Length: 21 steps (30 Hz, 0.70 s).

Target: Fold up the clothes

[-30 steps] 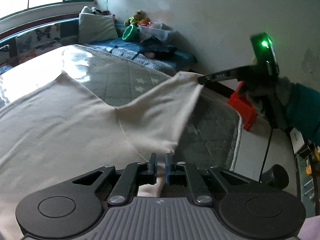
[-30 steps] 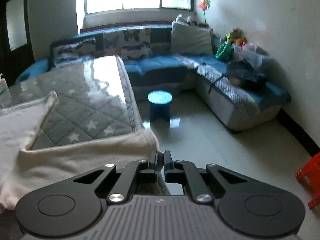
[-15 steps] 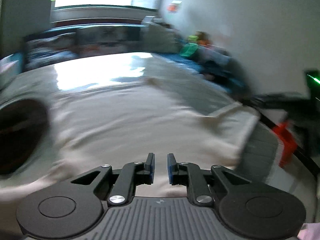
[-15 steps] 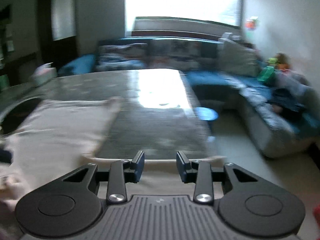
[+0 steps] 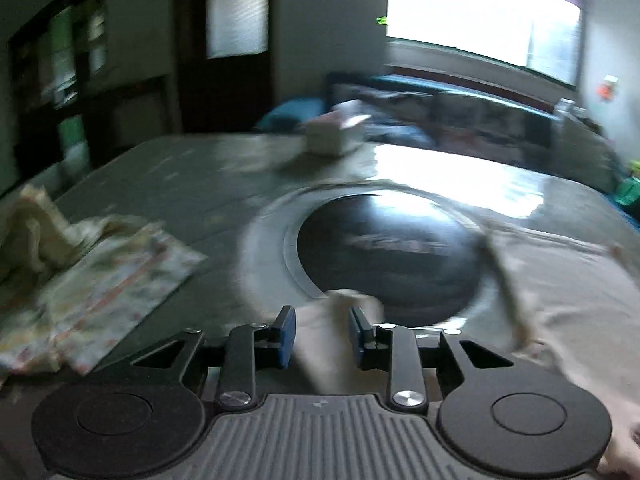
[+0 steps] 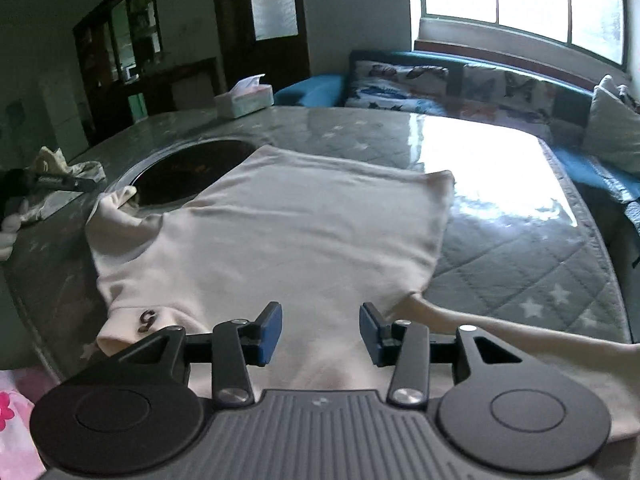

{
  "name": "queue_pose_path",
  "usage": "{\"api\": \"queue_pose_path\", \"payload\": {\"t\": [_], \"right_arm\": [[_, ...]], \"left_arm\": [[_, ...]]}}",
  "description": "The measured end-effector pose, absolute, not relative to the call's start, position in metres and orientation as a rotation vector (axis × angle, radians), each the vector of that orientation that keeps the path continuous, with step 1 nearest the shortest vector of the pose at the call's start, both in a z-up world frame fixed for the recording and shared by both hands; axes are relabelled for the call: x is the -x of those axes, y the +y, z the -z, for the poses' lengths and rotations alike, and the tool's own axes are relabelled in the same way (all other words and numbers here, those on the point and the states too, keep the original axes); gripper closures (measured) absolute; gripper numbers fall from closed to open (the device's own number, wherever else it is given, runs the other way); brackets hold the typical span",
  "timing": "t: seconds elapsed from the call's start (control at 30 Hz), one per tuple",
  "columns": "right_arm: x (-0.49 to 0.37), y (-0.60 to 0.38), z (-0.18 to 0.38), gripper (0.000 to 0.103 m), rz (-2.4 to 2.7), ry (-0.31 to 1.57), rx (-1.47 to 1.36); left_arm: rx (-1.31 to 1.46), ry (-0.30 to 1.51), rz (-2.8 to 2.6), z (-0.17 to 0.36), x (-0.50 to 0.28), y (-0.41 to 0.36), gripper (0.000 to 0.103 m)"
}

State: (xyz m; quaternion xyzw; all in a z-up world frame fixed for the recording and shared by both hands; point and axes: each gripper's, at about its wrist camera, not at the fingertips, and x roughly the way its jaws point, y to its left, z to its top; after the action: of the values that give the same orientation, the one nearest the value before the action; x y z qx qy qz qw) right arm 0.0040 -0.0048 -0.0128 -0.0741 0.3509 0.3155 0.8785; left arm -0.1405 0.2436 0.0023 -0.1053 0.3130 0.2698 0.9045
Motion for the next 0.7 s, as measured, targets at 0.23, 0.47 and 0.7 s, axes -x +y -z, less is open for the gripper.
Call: {"api": "queue_pose_path", "payload": {"t": [0.23,0.47,0.7], "right_arm": [[-0.007,-0.001,0.021,0.054,-0.662,0.758,0.168],[-0.01,0.001,0.025,0.048,-0.656,0.772,0.184],[-0.009,0.001,0.027,0.046,-0.652,0.773,0.197]], "left_arm": [[0.232,0.714,-0.589,0.025,0.125,0.261,0.071],[0.213,0.673,-0.578,0.028,0.129,0.259,0.098],[0.259,0.56,-0.74,-0.001,0.172,0.256,0.099]]}}
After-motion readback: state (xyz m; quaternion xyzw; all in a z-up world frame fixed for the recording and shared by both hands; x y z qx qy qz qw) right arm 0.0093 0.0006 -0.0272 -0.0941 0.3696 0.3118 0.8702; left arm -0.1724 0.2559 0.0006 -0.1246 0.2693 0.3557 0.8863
